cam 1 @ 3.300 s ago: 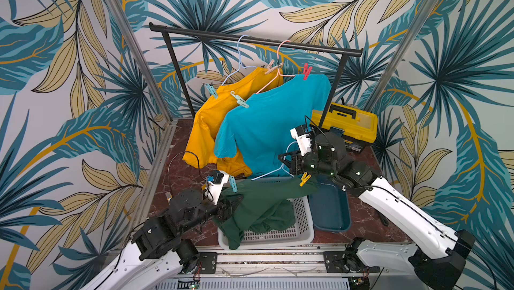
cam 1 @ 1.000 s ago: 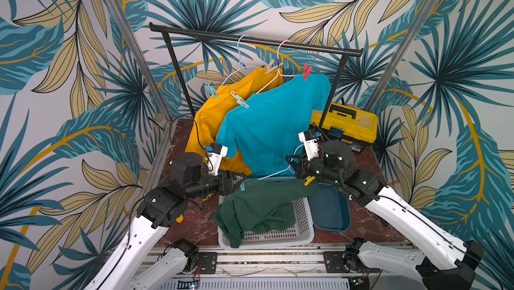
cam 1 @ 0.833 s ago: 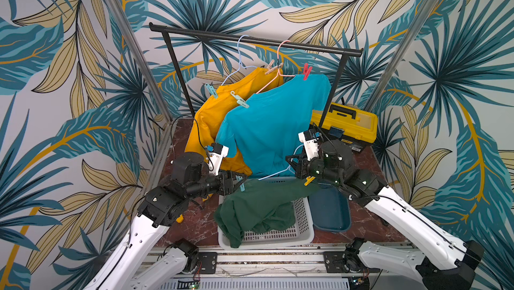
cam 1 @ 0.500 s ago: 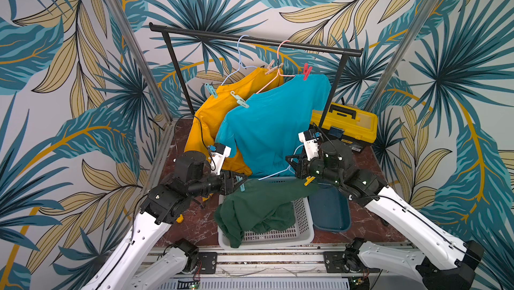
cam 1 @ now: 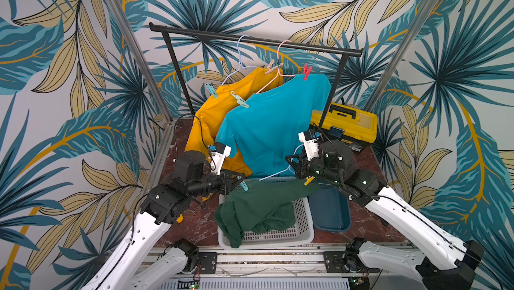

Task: Remove the clothespins securing t-shirts to the hanger
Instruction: Remove the clothespin from the hanger, then place the clothespin in the storage box.

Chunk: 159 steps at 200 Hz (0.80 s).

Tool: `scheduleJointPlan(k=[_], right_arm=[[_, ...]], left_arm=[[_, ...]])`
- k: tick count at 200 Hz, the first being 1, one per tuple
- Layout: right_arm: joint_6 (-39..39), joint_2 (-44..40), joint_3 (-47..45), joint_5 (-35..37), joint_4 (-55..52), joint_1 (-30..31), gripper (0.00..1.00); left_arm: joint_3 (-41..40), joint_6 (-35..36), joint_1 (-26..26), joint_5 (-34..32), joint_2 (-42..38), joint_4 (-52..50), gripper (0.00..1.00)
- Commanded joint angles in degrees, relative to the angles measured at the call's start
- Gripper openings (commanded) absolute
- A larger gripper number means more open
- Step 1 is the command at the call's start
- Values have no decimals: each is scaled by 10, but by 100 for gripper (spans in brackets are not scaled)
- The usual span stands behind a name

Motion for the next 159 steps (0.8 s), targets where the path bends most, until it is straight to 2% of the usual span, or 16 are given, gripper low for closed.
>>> scheduleJointPlan(k=[1, 22, 49, 86, 105, 118, 159], right_arm=[[6, -4, -8, -3, 12, 3, 0], [6, -1, -8, -6, 11, 3, 0], [8, -1, -7, -4, 8, 3, 0], [8, -2, -7, -3, 15, 3, 0], [10, 4, -6, -9, 22, 3, 0], [10, 9, -4, -10, 28, 2, 0], [8, 19, 6, -10, 35, 3, 0]], left_arm=[[36, 42, 3, -21, -1, 9, 14], [94, 92, 3, -44, 1, -14, 15], [149, 116, 3, -56, 9, -16, 16], [173, 100, 2, 47, 43, -12, 16], [166, 75, -9, 58, 47, -1, 13], [154, 67, -39, 51, 44, 19, 12], [101, 52, -180, -19, 34, 131, 12]])
